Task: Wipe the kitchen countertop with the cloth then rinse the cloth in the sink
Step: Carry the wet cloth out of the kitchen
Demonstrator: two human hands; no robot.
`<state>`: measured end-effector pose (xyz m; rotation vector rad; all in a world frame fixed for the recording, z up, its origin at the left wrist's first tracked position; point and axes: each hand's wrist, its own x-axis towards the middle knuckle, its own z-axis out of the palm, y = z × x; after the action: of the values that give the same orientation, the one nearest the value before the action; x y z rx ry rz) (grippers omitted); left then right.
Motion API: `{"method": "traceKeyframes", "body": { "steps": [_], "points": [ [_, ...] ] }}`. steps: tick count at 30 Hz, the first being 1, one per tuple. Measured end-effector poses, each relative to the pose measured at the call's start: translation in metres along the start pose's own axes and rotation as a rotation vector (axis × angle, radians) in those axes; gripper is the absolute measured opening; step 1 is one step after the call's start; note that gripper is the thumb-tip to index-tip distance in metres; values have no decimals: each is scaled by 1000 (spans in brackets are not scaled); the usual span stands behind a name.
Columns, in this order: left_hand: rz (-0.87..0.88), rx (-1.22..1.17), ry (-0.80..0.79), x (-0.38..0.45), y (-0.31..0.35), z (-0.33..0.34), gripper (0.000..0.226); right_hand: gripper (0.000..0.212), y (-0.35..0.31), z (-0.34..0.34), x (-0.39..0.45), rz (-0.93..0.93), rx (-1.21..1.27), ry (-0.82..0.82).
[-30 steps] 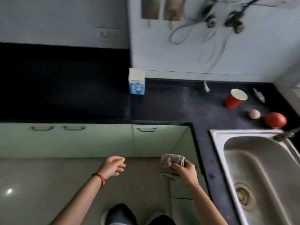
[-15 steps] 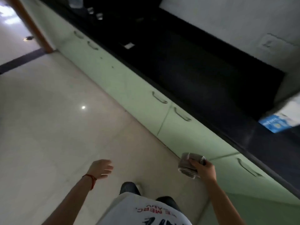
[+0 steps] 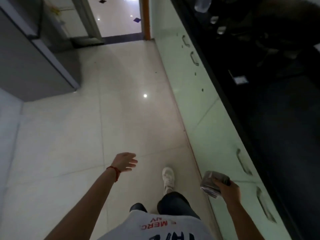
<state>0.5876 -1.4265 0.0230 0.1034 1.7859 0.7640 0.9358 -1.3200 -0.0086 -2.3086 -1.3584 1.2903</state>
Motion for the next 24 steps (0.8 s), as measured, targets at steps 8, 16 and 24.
{"method": "traceKeyframes", "body": {
  "steps": [8,16,24],
  "points": [
    [-60,-269,186,39,60,-44,13,46,-144,40,86,-43,-190,-224],
    [-213,-461,352,91,73,-100,23,39,-314,132,142,-208,-190,-322],
    [-244,-478,343,198,201,-182,17,37,-474,222,192,-230,-222,-230]
  ]
}}
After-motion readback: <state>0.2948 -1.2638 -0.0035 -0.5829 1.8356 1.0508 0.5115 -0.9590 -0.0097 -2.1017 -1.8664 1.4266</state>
